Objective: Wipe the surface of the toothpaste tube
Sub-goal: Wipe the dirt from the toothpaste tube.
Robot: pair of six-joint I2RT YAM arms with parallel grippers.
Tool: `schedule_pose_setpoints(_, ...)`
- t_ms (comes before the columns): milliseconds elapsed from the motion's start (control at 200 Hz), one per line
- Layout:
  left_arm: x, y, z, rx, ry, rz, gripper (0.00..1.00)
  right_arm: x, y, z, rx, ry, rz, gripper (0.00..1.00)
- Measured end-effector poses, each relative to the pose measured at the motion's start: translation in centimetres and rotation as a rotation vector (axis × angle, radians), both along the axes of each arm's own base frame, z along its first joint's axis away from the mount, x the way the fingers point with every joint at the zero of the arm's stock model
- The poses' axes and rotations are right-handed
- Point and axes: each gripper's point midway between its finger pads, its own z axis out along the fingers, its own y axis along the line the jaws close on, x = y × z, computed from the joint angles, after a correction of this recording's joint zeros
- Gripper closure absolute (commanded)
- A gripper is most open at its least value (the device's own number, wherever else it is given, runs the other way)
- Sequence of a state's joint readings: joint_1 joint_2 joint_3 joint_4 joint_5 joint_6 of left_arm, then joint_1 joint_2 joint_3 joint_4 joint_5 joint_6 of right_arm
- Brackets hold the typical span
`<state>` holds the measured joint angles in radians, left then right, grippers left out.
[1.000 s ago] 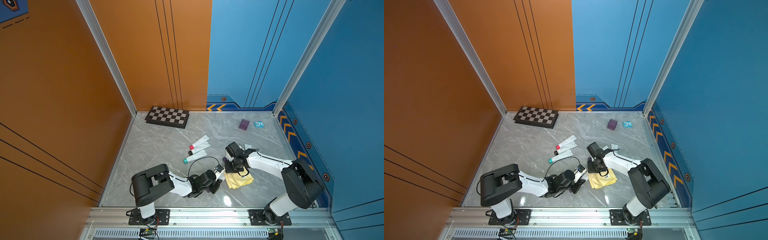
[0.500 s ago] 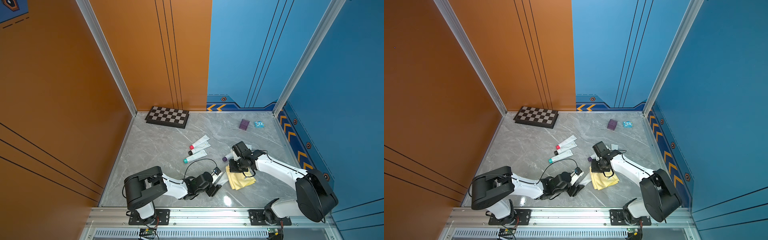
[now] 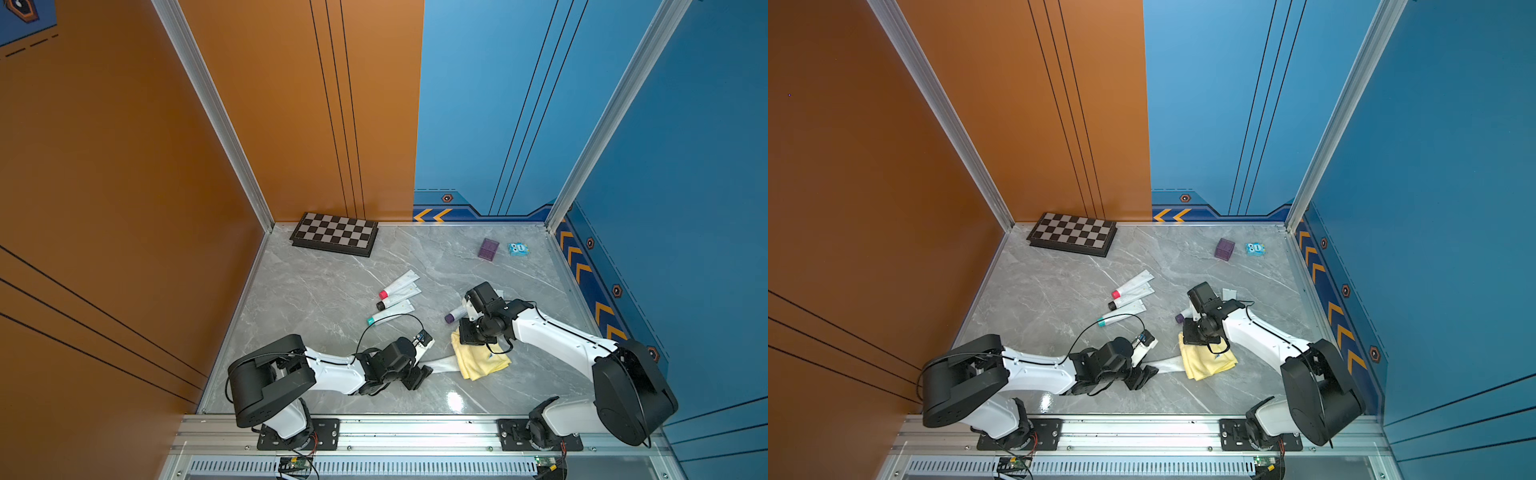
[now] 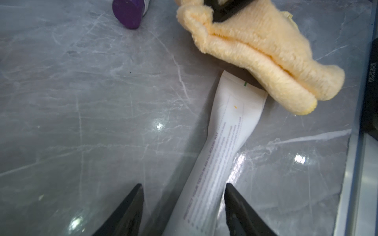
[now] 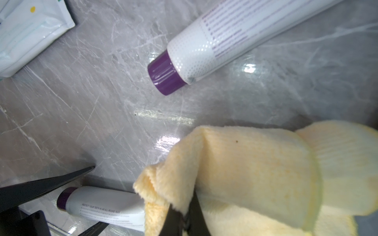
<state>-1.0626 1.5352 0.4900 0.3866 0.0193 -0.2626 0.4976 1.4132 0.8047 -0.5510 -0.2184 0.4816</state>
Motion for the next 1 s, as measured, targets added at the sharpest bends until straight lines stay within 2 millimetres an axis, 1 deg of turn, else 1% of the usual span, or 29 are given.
schedule_pose_setpoints(215,-0.8,1.3,0.7,0.02,0.042,-0.011,0.37,-0.1,0.1,-0.2,0.007,0.011,0.009,1.0)
schedule_pose_setpoints(420,-0.5,1.7,0.9,0.038,0.056,-0.001,0.37,-0.3,0.1,-0.7,0.002,0.029,0.013,1.0)
schedule_pose_setpoints(591,0.6,1.3,1.5,0.036,0.052,0.016,0.38,-0.4,0.3,-0.7,0.008,0.033,0.02,1.0)
schedule_pose_setpoints(791,1.7,0.1,2.3,0.022,0.041,0.021,0.38,-0.7,0.8,-0.6,0.017,0.038,0.037,1.0)
schedule_pose_setpoints(951,1.8,-0.7,1.5,0.036,0.062,0.005,0.4,-0.8,0.9,-0.6,0.019,0.039,0.041,1.0)
schedule_pose_setpoints(1001,1.8,-0.7,1.1,0.046,0.068,0.001,0.42,-0.8,0.9,-0.6,0.018,0.039,0.042,1.0)
